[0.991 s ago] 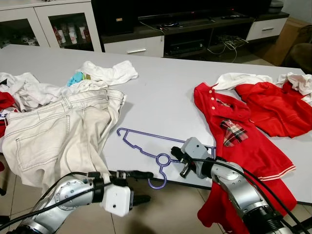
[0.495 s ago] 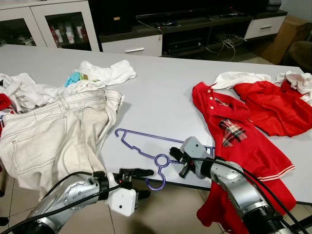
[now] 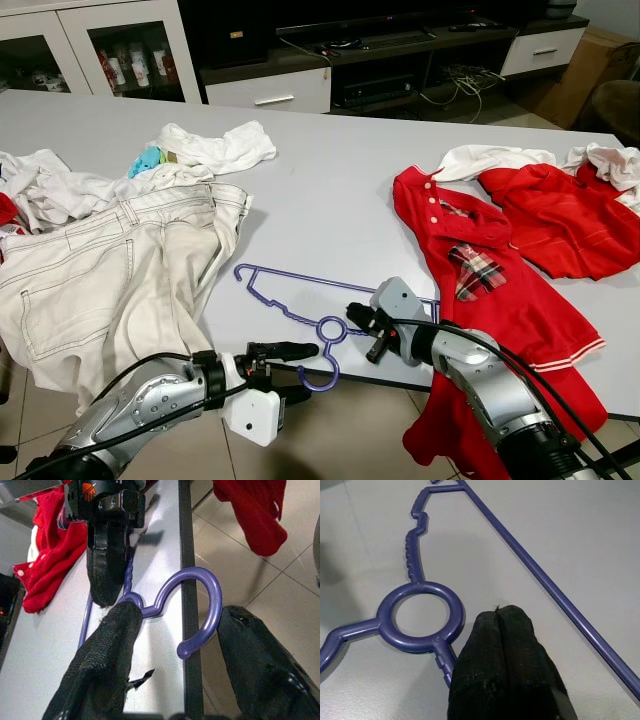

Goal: Hang hanger

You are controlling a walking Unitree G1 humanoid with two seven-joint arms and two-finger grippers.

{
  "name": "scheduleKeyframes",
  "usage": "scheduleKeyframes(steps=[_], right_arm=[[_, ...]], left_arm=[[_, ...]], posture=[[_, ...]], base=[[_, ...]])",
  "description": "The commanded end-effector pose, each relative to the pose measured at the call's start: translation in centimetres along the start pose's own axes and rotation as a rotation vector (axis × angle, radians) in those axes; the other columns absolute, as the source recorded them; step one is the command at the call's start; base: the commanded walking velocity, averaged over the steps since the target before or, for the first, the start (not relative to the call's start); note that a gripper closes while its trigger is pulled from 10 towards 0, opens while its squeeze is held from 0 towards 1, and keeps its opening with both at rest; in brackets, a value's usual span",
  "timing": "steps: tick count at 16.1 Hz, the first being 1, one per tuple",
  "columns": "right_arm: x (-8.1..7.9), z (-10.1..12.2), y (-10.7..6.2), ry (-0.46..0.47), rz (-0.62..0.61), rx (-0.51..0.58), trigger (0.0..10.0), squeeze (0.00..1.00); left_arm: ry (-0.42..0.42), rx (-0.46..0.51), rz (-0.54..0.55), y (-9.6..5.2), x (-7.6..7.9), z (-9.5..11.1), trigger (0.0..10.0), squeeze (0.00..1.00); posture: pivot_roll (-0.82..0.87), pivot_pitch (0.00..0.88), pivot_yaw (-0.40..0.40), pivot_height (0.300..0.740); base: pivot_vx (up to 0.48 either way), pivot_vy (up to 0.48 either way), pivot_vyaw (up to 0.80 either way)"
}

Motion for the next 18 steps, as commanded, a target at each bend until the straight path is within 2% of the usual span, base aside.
scheduleKeyframes(steps=[1,3,4,5,6,9,10,11,12,13,14,15,16,17,18], right_arm=[[-1.0,-0.8,0.1,0.033,0.055,-0.033,3.2,0.00],[-0.9,-0.7,0.0,0.040,0.055,-0.033,3.3,0.00],[-0.9,-0.7,0.0,0.042,0.055,-0.033,3.3,0.00],[-0.9,-0.7,0.0,0.045,0.053,-0.033,3.3,0.00],[-0.9,-0.6,-0.1,0.047,0.052,-0.033,3.3,0.00],[-0.9,-0.5,-0.1,0.055,0.055,-0.031,3.3,0.00],[-0.9,-0.4,-0.1,0.058,0.054,-0.030,3.3,0.00],[-0.9,-0.4,0.0,0.058,0.054,-0.029,3.4,0.00],[-0.8,-0.4,0.0,0.060,0.052,-0.029,3.4,0.00],[-0.8,-0.3,0.0,0.060,0.052,-0.028,3.6,0.00],[-0.8,-0.3,-0.1,0.061,0.050,-0.028,4.4,0.00],[-0.8,-0.3,-0.1,0.062,0.049,-0.029,5.0,0.00],[-0.8,-0.3,-0.1,0.064,0.047,-0.029,6.7,0.00],[-0.7,-0.3,-0.1,0.066,0.042,-0.031,9.8,0.00],[-0.5,-0.3,-0.2,0.067,0.034,-0.033,10.0,0.00]], left_arm=[[0.031,0.005,-0.005,0.2,-0.2,-0.1,10.0,0.00],[0.043,0.008,-0.016,0.4,0.1,0.0,4.9,0.00],[0.046,0.009,-0.019,0.5,0.2,0.0,4.7,0.00],[0.050,0.009,-0.024,0.5,0.4,0.0,1.4,0.00],[0.054,0.007,-0.028,0.6,0.6,-0.1,0.0,0.00],[0.080,0.008,-0.014,0.7,0.6,-0.2,0.0,0.00],[0.093,0.004,-0.004,0.7,0.5,-0.2,4.0,0.00],[0.094,0.002,0.000,0.7,0.5,-0.3,9.1,0.00],[0.100,0.001,0.010,0.8,0.4,-0.3,9.3,0.00],[0.109,-0.001,0.018,0.9,0.1,-0.3,5.5,0.00],[0.115,-0.004,0.028,0.9,0.0,-0.3,3.5,0.00],[0.118,-0.003,0.034,1.0,-0.1,-0.3,2.4,0.00],[0.120,0.000,0.040,1.0,-0.2,-0.3,0.3,0.00],[0.122,0.007,0.049,1.0,-0.3,-0.2,0.0,0.00],[0.119,0.028,0.068,1.0,-0.6,0.1,0.0,0.00]], posture=[[-0.05,0.000,0.031,0.740],[-0.06,0.000,0.031,0.740],[-0.06,0.000,0.031,0.740],[-0.06,0.000,0.032,0.740],[-0.06,0.000,0.032,0.740],[-0.06,0.000,0.030,0.740],[-0.06,0.000,0.030,0.740],[-0.06,0.000,0.030,0.740],[-0.06,0.000,0.030,0.740],[-0.06,0.000,0.030,0.740],[-0.06,0.000,0.030,0.740],[-0.06,0.000,0.030,0.740],[-0.06,0.000,0.030,0.740],[-0.06,0.000,0.030,0.740],[-0.06,0.000,0.030,0.740]], base=[[0.000,0.000,0.00],[0.000,0.000,0.00],[0.000,0.000,0.00],[0.000,0.000,0.00],[0.000,0.000,0.00],[0.000,0.000,0.00],[0.000,0.000,0.00],[0.000,0.000,0.00],[0.000,0.000,0.00],[0.000,0.000,0.00],[0.000,0.000,0.00],[0.000,0.000,0.00],[0.000,0.000,0.00],[0.000,0.000,0.00],[0.000,0.000,0.00]])
Point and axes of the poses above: a point about 5 cm out from each wrist's last joint towards the gripper, its own y axis pointing out of the wrist towards the gripper, its own z axis along the axis of the wrist's last joint, x = y × z, the point moved 2 cm from there along y, pointing out of the wrist towards the gripper, and after that the axes turned 2 degrees about -y, right-handed, at the moved point
